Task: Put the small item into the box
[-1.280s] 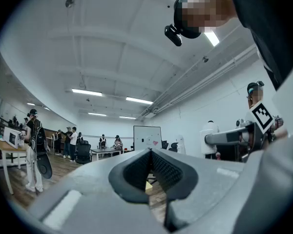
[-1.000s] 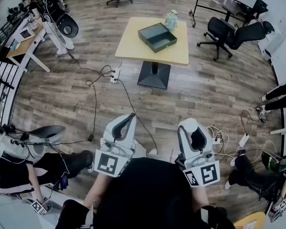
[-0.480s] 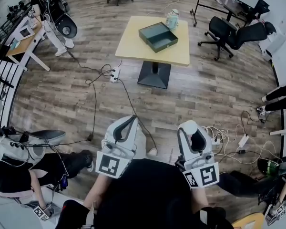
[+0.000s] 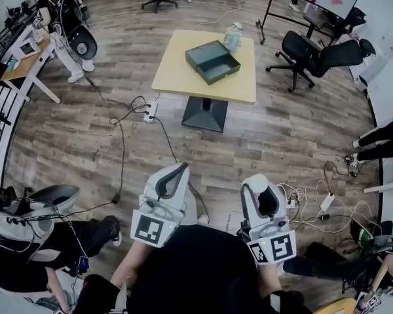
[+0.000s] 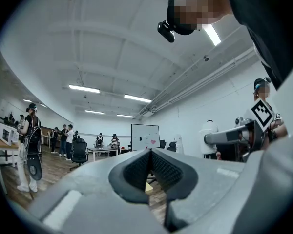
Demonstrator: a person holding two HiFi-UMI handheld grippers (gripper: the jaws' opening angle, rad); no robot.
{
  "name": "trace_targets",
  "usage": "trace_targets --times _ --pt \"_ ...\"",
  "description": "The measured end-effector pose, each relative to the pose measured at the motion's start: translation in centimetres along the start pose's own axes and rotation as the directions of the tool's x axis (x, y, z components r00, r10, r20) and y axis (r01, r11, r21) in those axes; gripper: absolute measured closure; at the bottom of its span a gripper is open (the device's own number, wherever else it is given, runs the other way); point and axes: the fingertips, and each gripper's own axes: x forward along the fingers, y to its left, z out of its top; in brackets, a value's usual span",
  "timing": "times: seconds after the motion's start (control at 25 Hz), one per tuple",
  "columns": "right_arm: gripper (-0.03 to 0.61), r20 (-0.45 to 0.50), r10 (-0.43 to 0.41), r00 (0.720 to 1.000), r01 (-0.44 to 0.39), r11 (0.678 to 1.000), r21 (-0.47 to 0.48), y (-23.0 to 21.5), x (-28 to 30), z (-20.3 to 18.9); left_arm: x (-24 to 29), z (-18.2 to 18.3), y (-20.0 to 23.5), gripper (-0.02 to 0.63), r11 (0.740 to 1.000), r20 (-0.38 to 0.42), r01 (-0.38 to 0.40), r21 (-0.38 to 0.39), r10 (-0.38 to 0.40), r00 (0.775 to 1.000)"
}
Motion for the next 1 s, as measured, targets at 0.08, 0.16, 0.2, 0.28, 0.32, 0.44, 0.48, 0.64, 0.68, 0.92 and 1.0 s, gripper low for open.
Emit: trace_targets --times 0.08,0.16,0.2,0.28,0.32,0.44,0.48,0.64,0.68,0.92,1.0 --pt "0.407 -0.004 -0.006 1.000 0.006 1.000 -0.001 -0.5 1.2 0.0 1.1 -0.2 0.7 0.612 1.000 -0.011 0.008 -0.003 -0.008 1.000" --pt "0.407 -0.011 -0.010 1.000 0.010 1.000 -0.001 -1.1 2.5 0.0 2.3 -0.3 1.6 0.612 1.000 -0.015 0.015 -0.004 -0.015 1.000" --pt "0.407 -0.016 -0.011 1.000 0.011 1.000 0.000 -1.3 3.1 0.0 2.8 -0.4 2.1 0.612 1.000 -0.016 0.016 -0.006 -0.016 1.000" --pt "0.407 -0.023 -0.012 1.000 0.013 1.000 0.004 -1.9 4.5 -0.1 4.0 -0.5 3.2 0.612 1.000 -0.020 0.015 -0.011 -0.015 1.000" --pt "0.407 -0.026 -0.014 1.000 0.014 1.000 0.005 -2.2 5.2 -0.1 4.6 -0.6 3.8 0.612 1.000 -0.019 0.014 -0.012 -0.014 1.000" --pt "0.407 -0.039 -0.024 0.999 0.025 1.000 0.006 -3.2 7.2 -0.6 6.5 -0.9 5.4 0.612 1.000 -0.017 0.015 -0.014 -0.015 1.000" --pt "0.405 -0.043 -0.029 0.999 0.030 1.000 0.007 -3.6 7.8 -0.8 7.1 -1.0 5.8 0.612 1.000 -0.019 0.018 -0.016 -0.018 1.000" --pt "0.405 -0.050 -0.050 0.997 0.051 0.999 0.016 -4.7 10.2 -1.1 9.1 -1.6 7.3 0.612 0.999 -0.031 0.033 -0.031 -0.034 0.999" --pt "0.407 -0.051 -0.054 0.997 0.055 0.998 0.022 -4.9 10.9 -1.2 9.7 -1.7 7.8 0.612 0.999 -0.033 0.040 -0.031 -0.041 0.999" --pt "0.405 -0.063 -0.091 0.994 0.093 0.995 0.031 -6.2 14.7 -1.3 13.2 -1.9 10.8 0.612 0.996 -0.026 0.081 -0.030 -0.081 0.996" --pt "0.407 -0.062 -0.107 0.992 0.110 0.993 0.033 -6.4 16.0 -1.4 14.0 -2.0 12.0 0.612 0.996 -0.025 0.090 -0.029 -0.090 0.996"
